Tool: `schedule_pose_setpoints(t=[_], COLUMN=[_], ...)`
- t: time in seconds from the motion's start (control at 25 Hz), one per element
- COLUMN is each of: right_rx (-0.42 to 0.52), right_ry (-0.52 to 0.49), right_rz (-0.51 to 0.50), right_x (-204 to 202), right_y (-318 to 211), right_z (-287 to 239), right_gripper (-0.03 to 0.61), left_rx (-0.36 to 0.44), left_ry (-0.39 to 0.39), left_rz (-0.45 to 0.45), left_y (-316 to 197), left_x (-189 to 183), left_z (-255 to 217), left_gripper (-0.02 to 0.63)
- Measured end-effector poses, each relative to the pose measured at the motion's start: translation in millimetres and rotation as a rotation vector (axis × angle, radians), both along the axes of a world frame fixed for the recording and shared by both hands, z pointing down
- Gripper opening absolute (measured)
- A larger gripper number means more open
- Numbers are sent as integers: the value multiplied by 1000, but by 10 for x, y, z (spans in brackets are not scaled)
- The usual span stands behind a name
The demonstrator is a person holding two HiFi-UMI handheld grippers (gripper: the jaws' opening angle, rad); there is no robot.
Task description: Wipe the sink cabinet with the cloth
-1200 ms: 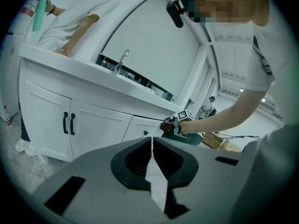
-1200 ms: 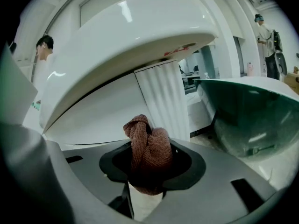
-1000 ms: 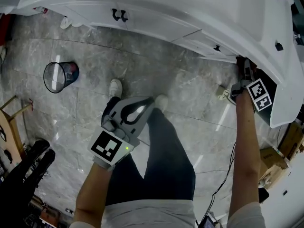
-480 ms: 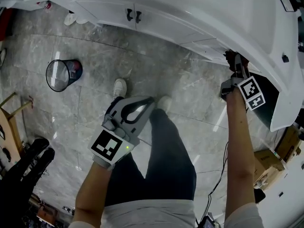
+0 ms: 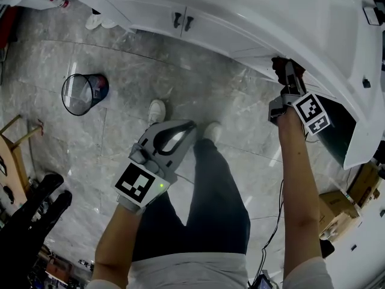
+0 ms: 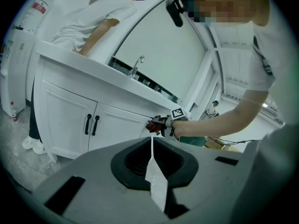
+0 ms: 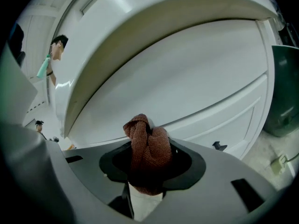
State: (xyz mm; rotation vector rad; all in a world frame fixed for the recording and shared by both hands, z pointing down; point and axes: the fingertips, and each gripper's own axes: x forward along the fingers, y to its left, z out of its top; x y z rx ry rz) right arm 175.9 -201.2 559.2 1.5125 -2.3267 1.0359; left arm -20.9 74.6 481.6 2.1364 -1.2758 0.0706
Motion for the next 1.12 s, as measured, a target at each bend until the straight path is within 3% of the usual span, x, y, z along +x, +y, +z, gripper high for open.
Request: schedule_pose_setpoints(t=[0.28,0.52,0.8,1.12], right_rx=[-6,-16,-15,-80], right_ry=[-4,24,39,75], right_rz=[-31,17,-18,-41], right_x=[-246,-15,-1,54], right_y=[53,39,-33,-65], right_z=[70,162,269,820], right_gripper=[161,161,161,161], left_rx=[-13,-13,-18,-20], left_ry=[-2,-8,-13,-38], left_rz=[-4,-17,-42,-97], left_y=[21,19,3,-30], left_x=[-103,-132,-141,-129], left_z=[34,38,103,220], left_gripper=[12,12,12,12])
